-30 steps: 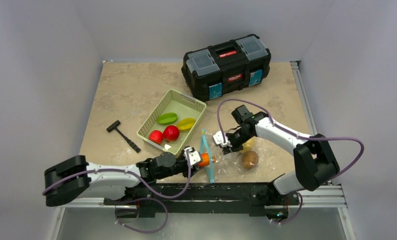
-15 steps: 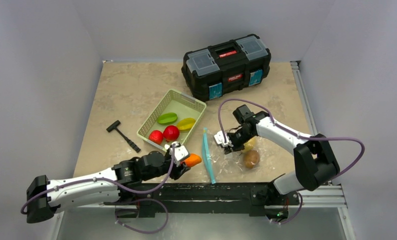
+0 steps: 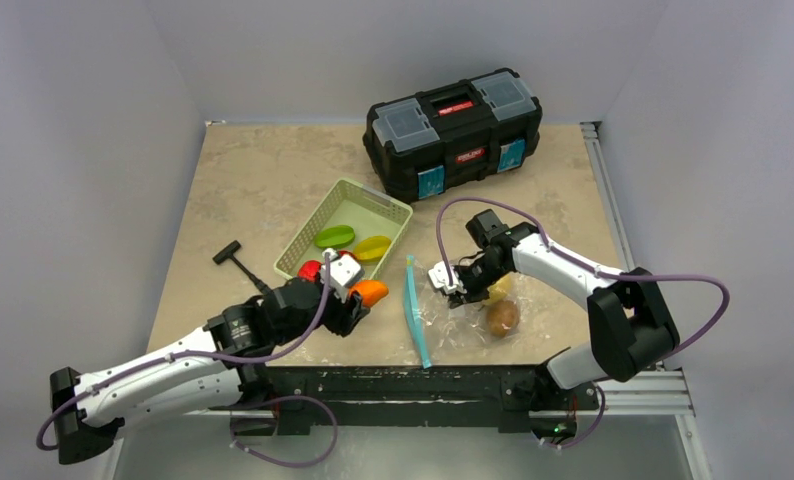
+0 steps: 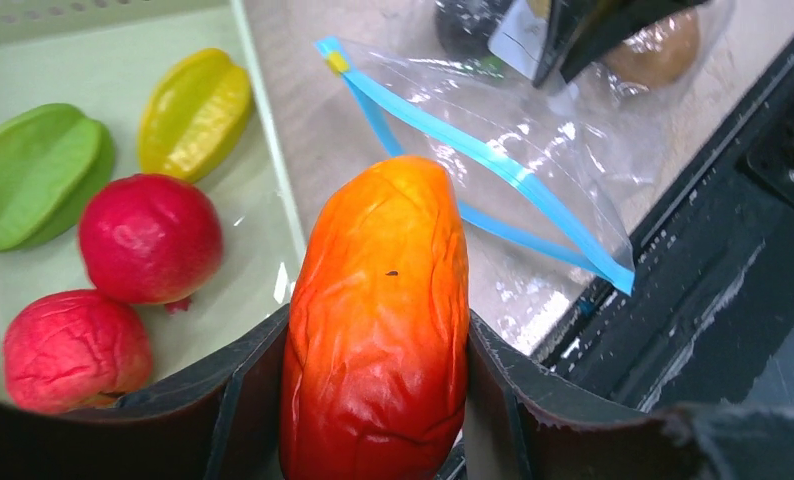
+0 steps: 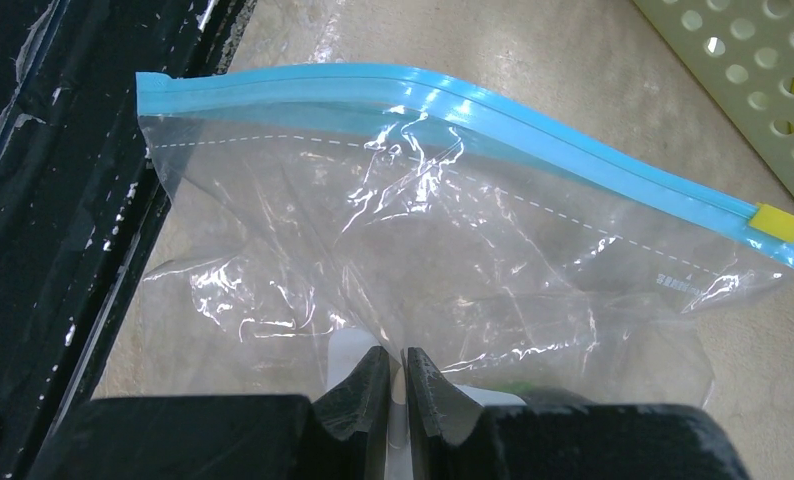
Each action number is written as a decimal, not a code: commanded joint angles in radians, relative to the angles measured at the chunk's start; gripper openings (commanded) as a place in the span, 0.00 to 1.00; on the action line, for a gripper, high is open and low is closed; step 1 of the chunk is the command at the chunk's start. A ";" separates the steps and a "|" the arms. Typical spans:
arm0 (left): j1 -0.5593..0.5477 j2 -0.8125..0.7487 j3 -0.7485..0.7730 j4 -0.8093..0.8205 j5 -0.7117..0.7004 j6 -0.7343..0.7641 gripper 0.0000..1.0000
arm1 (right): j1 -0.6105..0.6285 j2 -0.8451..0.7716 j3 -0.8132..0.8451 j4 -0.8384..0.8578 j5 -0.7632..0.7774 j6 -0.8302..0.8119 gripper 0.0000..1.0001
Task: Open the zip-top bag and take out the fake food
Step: Pick up the fake fruit from the zipper food storage bag, then place the fake fruit in the bin.
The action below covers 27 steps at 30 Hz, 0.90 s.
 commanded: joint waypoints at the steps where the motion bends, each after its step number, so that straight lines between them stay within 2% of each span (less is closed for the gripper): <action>1: 0.088 0.010 0.072 -0.029 -0.027 -0.061 0.00 | -0.006 -0.032 0.001 -0.010 -0.001 -0.011 0.11; 9: 0.229 0.095 0.113 -0.024 -0.109 -0.134 0.00 | -0.006 -0.034 0.000 -0.009 -0.009 -0.009 0.12; 14: 0.303 0.175 0.153 -0.054 -0.094 -0.108 0.00 | -0.007 -0.035 -0.002 -0.006 -0.010 -0.009 0.13; 22: 0.356 0.318 0.189 -0.055 0.030 -0.089 0.00 | -0.007 -0.032 -0.003 -0.004 -0.009 -0.009 0.13; 27: 0.371 0.348 0.184 -0.037 0.097 -0.096 0.09 | -0.006 -0.031 -0.003 -0.003 -0.009 -0.009 0.14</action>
